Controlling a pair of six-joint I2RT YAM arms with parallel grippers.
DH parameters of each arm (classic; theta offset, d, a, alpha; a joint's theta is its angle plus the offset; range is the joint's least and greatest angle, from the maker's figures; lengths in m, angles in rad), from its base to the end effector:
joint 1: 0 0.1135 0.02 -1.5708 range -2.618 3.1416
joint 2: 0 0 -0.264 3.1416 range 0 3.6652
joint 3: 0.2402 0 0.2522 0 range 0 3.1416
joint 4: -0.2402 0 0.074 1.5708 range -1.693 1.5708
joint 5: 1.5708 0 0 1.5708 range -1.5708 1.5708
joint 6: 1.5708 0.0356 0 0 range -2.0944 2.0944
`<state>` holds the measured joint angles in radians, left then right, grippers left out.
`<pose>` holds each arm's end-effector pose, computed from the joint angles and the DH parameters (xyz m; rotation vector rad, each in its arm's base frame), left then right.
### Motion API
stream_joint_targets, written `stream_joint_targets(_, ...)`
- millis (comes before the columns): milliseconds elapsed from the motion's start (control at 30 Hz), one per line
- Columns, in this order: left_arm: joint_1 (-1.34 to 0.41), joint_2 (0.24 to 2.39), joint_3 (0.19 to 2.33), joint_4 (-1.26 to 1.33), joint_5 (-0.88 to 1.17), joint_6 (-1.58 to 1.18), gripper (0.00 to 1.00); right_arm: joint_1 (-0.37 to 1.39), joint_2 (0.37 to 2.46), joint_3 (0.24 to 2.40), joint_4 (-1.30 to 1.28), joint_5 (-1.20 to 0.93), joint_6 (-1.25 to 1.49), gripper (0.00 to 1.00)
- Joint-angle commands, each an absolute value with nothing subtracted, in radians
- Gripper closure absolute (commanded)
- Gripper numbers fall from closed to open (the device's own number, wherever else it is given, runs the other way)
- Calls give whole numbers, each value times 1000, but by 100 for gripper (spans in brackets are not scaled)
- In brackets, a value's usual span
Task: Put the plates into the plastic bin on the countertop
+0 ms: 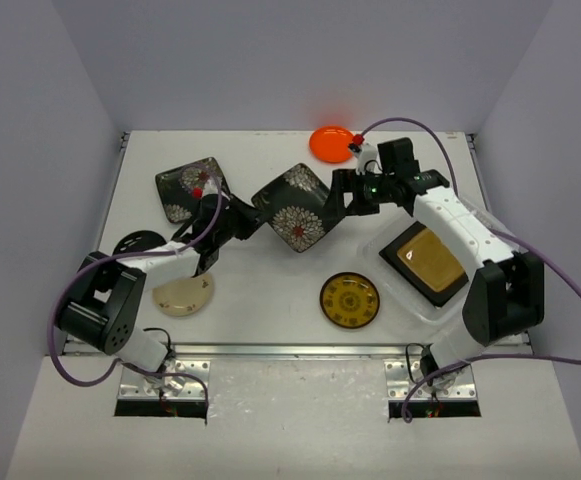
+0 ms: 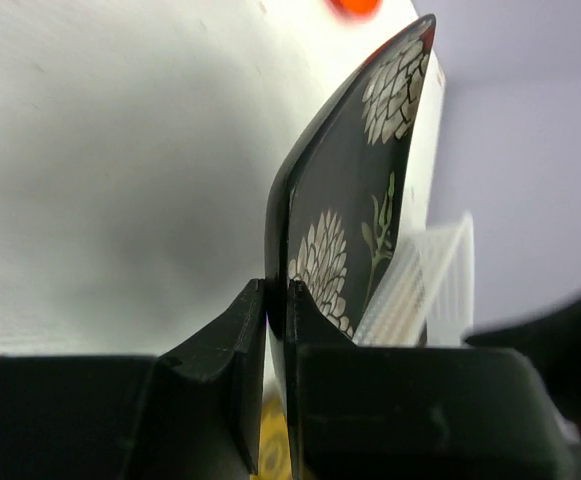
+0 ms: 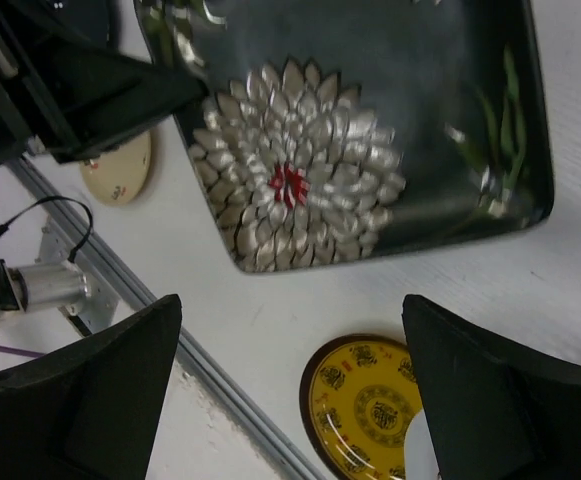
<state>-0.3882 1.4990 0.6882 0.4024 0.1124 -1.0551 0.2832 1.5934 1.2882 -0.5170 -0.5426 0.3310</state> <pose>0.2888 -0.1224 0.1972 -0.6229 2.0388 -1.0145 0.3297 0.1151 0.2845 -0.2072 2.4341 0.9323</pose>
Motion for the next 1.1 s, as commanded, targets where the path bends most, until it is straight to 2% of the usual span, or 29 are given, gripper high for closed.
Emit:
stream_joint_targets(0, -390, 1415, 699, 655, 500, -1037, 100, 248, 1643, 1379, -584, -627, 237, 15)
stream_joint_targets(100, -393, 1355, 669, 620, 569, -1003, 100, 247, 1669, 1389, -652, -579, 210, 25)
stream_joint_targets(267, -393, 1280, 617, 588, 640, -977, 100, 247, 1654, 1327, -650, -512, 213, 30)
stream_joint_targets(333, -393, 1254, 600, 582, 647, -974, 100, 247, 1639, 1306, -645, -520, 214, 39)
stream_joint_targets(433, -389, 1227, 569, 583, 655, -973, 100, 247, 1603, 1254, -640, -535, 218, 47)
stream_joint_targets(567, -388, 1204, 552, 557, 635, -972, 100, 230, 1496, 1167, -626, -512, 232, 37)
stream_joint_targets(767, -388, 1173, 551, 534, 623, -970, 100, 183, 1365, 1070, -602, -500, 249, 31)
stream_joint_targets(933, -390, 1136, 533, 614, 669, -1016, 100, 180, 1378, 986, -554, -697, 248, 47)
stream_joint_targets(1000, -392, 1129, 529, 667, 711, -1033, 100, 181, 1350, 933, -447, -880, 277, 51)
stream_joint_targets(1067, -394, 1126, 536, 699, 735, -1042, 100, 183, 1326, 874, -371, -955, 317, 55)
